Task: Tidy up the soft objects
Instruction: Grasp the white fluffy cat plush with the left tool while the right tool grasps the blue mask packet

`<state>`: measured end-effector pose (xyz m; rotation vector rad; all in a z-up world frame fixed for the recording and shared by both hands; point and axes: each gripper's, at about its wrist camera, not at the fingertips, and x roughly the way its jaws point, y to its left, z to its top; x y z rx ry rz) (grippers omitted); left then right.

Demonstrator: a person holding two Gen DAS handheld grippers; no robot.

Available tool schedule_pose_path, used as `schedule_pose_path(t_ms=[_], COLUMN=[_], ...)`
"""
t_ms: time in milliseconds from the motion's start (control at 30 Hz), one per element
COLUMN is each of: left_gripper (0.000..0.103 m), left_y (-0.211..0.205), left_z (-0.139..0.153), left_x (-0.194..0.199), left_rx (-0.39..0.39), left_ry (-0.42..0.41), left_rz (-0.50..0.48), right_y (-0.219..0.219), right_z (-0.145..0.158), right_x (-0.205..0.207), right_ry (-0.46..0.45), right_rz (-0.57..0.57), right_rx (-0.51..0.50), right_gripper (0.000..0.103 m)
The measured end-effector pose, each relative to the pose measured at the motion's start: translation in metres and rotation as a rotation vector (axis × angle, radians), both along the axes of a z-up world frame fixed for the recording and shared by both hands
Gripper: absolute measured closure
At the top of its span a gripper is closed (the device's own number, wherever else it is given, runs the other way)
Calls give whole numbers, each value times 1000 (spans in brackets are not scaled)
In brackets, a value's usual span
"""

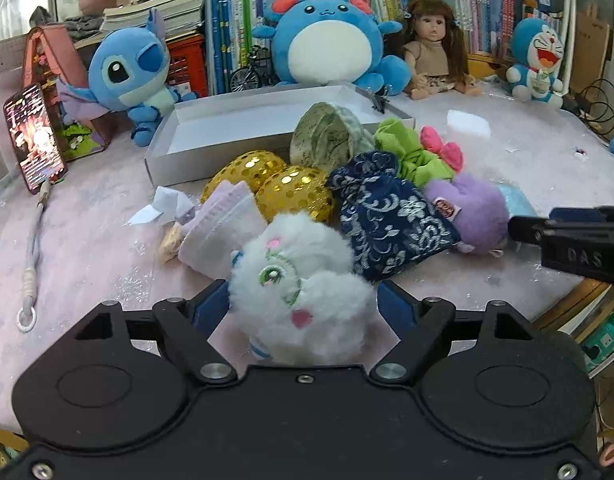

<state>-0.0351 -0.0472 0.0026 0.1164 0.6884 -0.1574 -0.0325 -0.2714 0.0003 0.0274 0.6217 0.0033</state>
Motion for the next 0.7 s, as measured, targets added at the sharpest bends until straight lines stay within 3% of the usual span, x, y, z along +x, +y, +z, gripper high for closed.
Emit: schedule_pose_path(t_ms=[133, 300, 700], left_gripper=[23, 21, 19], left_y=[2, 11, 49], left_z=[-1, -3, 3], left_x=[2, -2, -5], left_rx=[-23, 26, 52], left_ry=[14, 0, -16], left_rz=[-1, -2, 96], right_y=[6, 4, -27], right_z=[-5, -8, -6], right_x=[0, 3, 6], right_ry=[15, 34, 28], right_rz=[16, -8, -105], right_rx=[-16, -47, -57], right_gripper=[38, 38, 38])
